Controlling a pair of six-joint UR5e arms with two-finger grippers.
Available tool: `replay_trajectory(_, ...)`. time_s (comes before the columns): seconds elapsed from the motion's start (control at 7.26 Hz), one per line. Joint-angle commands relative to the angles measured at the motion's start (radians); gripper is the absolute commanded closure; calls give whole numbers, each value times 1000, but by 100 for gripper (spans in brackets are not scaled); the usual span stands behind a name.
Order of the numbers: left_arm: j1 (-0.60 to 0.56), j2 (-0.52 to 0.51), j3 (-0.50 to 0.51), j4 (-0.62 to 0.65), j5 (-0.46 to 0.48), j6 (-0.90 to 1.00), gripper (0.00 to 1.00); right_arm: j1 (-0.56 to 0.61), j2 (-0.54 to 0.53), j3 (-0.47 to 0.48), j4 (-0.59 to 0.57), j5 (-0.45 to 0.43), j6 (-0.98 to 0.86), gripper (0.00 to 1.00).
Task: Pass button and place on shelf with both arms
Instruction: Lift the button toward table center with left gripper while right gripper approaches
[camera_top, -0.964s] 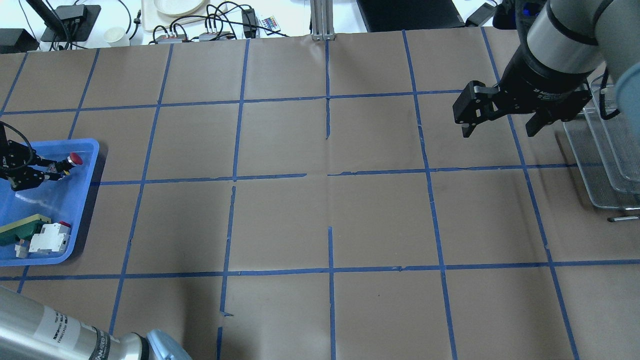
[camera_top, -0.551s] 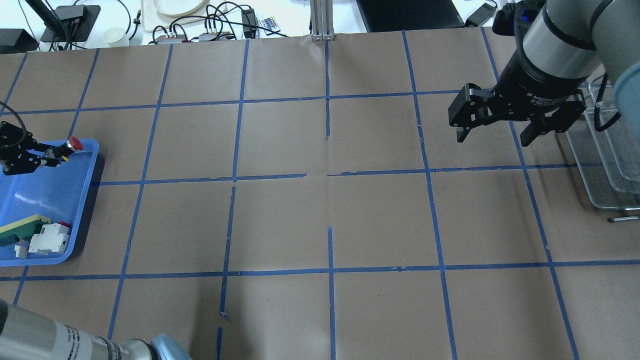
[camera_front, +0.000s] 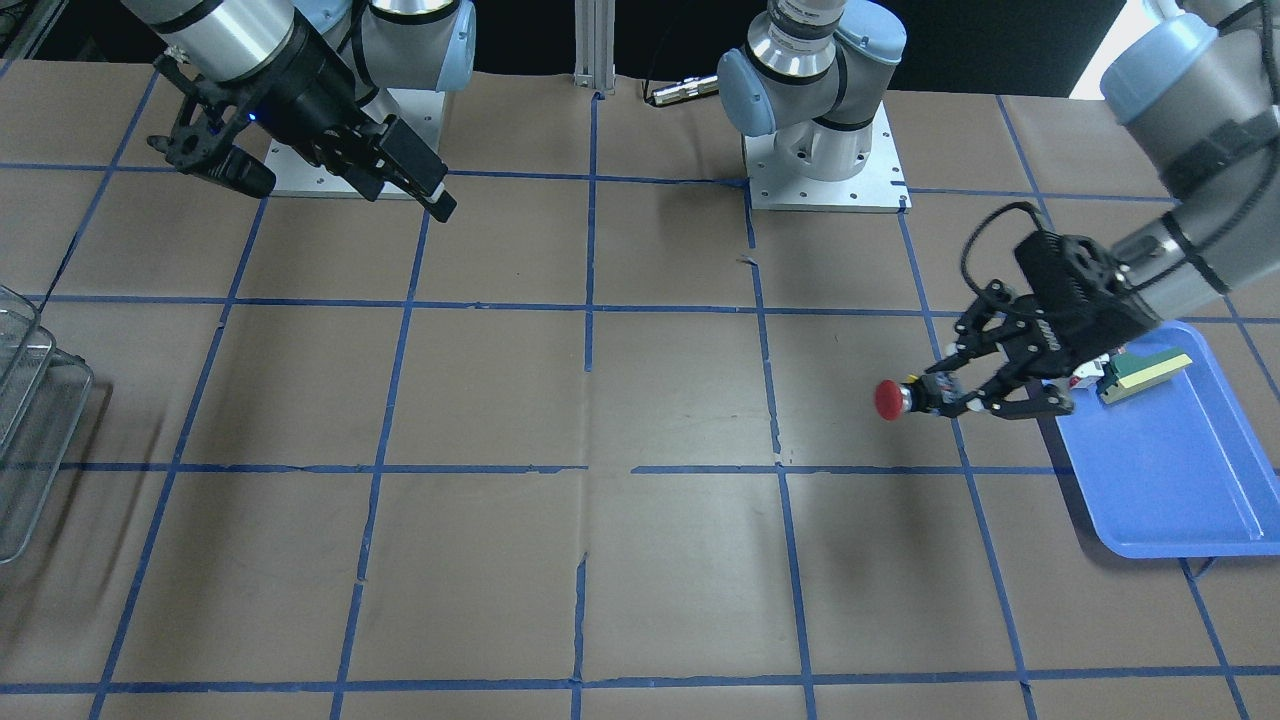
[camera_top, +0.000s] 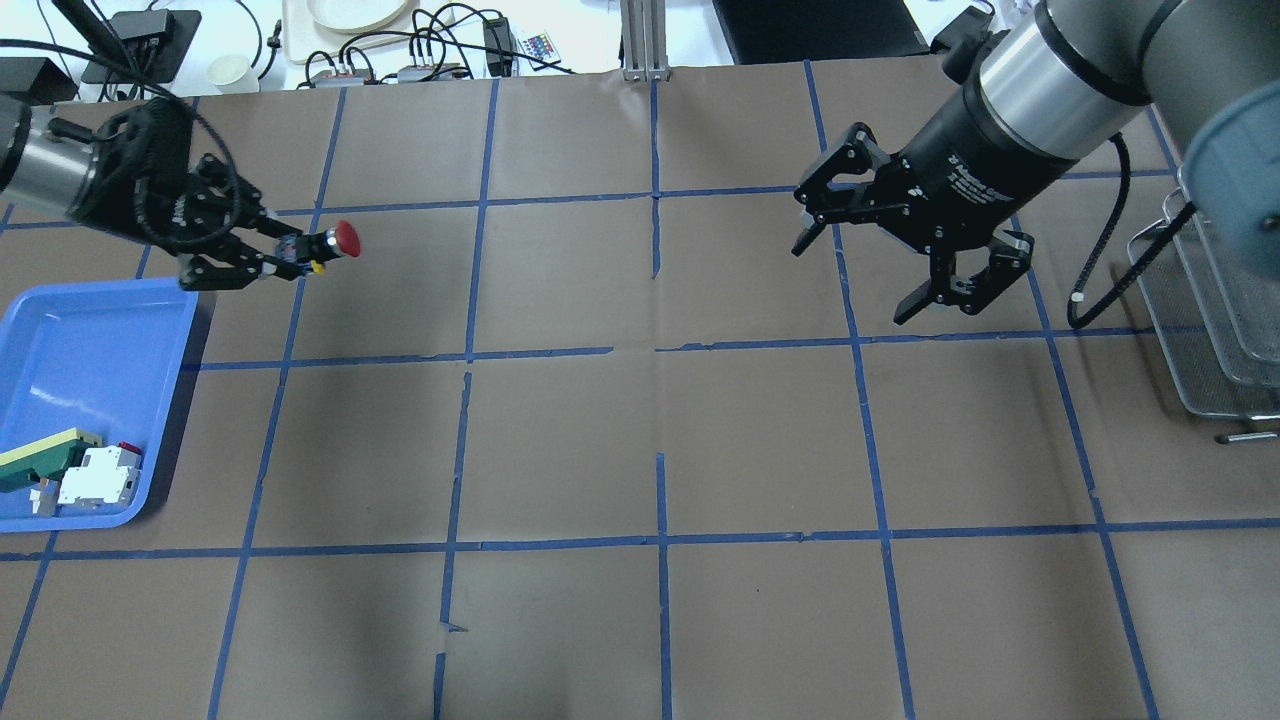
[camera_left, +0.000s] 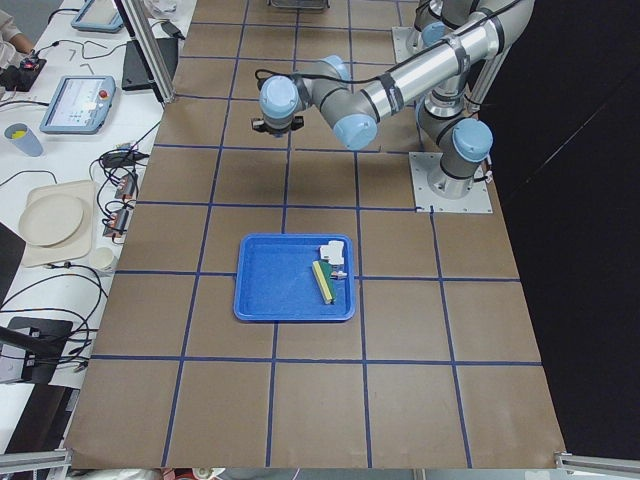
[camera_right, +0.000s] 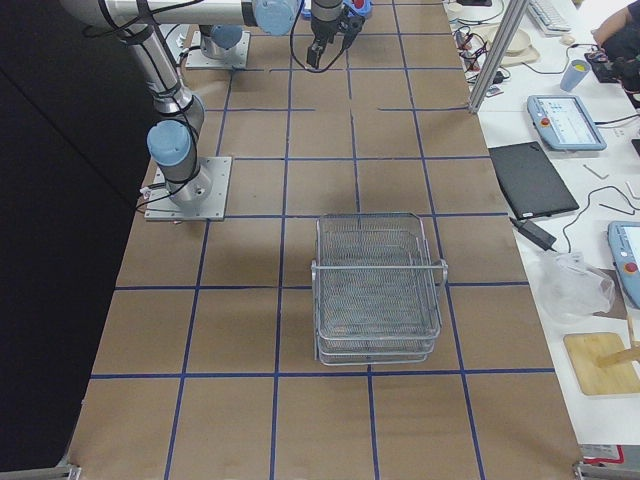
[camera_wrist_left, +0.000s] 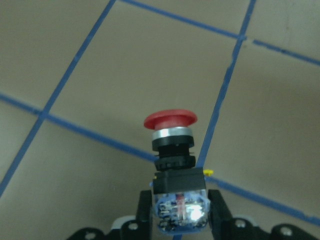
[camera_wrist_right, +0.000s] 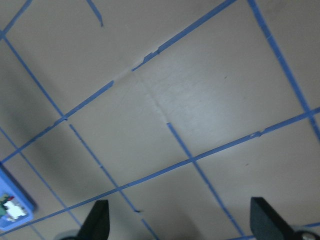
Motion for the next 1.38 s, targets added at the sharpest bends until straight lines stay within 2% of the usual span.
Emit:
replay_trajectory(0.0, -202, 134, -53, -8, -19, -29, 93, -26, 61, 0, -2, 244, 237, 0)
replay_trajectory(0.14, -259, 147, -79, 6, -49, -116, 93, -79, 77, 1, 18, 296, 262, 0)
replay_trajectory(0.28, -305, 150, -82, 26, -121, -138, 92, -124, 93, 7, 134, 389, 255, 0)
replay_trajectory(0.41, -354, 174, -82, 29, -129, -181, 92, -138, 110, 39, 165, 489, 253, 0)
replay_trajectory(0.83, -392, 193, -96, 162, -192, -550, 92, -157, 104, 165, 172, 697, 252, 0)
replay_trajectory(1.1, -393, 216, -175, 245, -192, -654, 91, -152, 98, 187, 172, 727, 256, 0)
replay_trajectory(1.24, -393, 196, -197, 314, -194, -699, 91, -149, 95, 190, 175, 811, 273, 0)
